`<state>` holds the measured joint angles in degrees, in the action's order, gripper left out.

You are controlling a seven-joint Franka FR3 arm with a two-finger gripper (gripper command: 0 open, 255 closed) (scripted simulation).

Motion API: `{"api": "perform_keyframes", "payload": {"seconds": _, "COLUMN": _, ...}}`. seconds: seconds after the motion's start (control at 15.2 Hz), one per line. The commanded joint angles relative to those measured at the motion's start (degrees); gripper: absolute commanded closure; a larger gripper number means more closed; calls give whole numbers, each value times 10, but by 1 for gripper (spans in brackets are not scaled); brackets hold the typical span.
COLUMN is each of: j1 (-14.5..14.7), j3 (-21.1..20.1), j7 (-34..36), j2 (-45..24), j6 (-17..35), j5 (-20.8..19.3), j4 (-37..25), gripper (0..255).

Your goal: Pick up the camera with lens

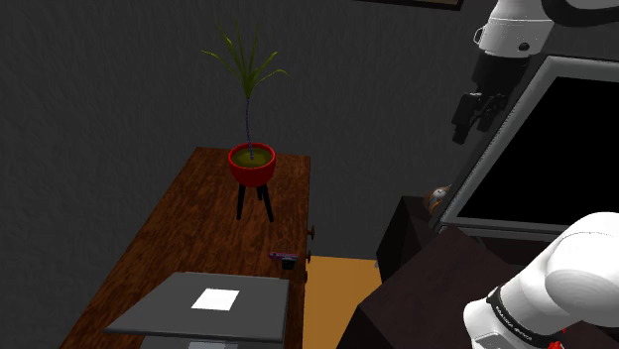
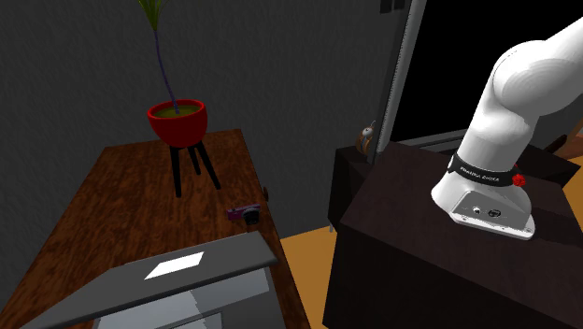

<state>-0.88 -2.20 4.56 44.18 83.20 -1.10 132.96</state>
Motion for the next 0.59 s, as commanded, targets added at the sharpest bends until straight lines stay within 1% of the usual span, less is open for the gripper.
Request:
{"api": "perform_keyframes", "payload": {"seconds": 0.0, "j1": 0, "j3": 0, "j7": 0, "j2": 0, "j6": 0, "j5": 0, "j4": 0, "gripper": 0}}
{"api": "perform_keyframes", "payload": {"seconds": 0.26, "j1": 7, "j3": -36, "j7": 52, "j2": 5, "j6": 68, "j5": 29, "j4": 63, "gripper": 0}}
{"api": "perform_keyframes", "payload": {"seconds": 0.53, "j1": 16, "j3": -75, "j7": 104, "j2": -7, "j6": 142, "j5": 59, "j4": 114, "gripper": 0}}
